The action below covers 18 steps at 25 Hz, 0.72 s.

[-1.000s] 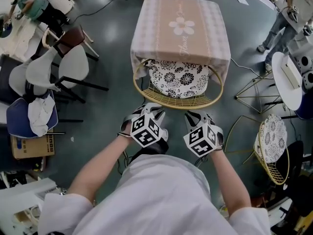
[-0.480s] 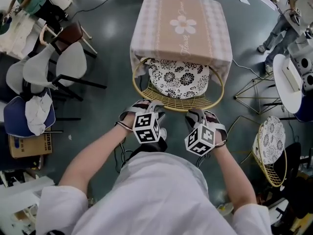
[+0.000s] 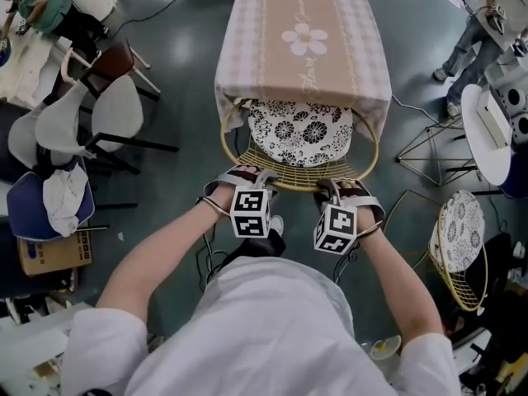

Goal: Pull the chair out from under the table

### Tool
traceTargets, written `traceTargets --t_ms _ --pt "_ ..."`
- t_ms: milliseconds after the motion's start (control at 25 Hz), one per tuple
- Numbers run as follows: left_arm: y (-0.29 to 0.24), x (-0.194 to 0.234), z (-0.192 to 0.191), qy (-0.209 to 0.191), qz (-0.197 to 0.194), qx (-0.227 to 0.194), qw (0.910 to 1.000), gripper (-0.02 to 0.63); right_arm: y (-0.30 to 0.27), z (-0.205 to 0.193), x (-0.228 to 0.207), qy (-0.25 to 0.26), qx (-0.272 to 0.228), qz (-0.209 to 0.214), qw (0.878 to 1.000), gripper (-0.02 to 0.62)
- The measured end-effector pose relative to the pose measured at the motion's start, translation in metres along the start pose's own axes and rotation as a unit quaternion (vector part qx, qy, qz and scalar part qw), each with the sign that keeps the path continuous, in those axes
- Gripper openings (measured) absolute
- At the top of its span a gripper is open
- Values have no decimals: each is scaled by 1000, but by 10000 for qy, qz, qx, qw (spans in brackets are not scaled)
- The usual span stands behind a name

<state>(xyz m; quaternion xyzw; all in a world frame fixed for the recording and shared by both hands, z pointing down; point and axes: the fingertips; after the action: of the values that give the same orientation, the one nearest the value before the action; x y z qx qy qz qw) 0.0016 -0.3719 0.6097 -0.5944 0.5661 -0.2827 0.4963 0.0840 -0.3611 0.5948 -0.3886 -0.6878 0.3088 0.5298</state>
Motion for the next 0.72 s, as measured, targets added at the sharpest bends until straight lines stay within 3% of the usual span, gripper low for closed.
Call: traceTargets --t_ms 440,600,720 --pt "-17 3 -2 -164 -250 157 9994 144 -22 0 7 315 159 258 9990 91" --pt "-20 -1 -5 -87 -343 220 9991 144 -24 -1 8 431 168 230 9987 53" --pt "-22 0 -5 -283 -246 301 9988 141 -25 -3 8 519 187 180 9983 40"
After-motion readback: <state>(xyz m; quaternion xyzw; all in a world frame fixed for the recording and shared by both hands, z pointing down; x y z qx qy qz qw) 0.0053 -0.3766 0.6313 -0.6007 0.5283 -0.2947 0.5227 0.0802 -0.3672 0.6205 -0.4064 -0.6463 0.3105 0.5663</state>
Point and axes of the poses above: the fingertips, and each gripper's own axes: y backward along the fingers, x to its left, z out of its top, and after that the axes turned 4 degrees about -z, right-handed
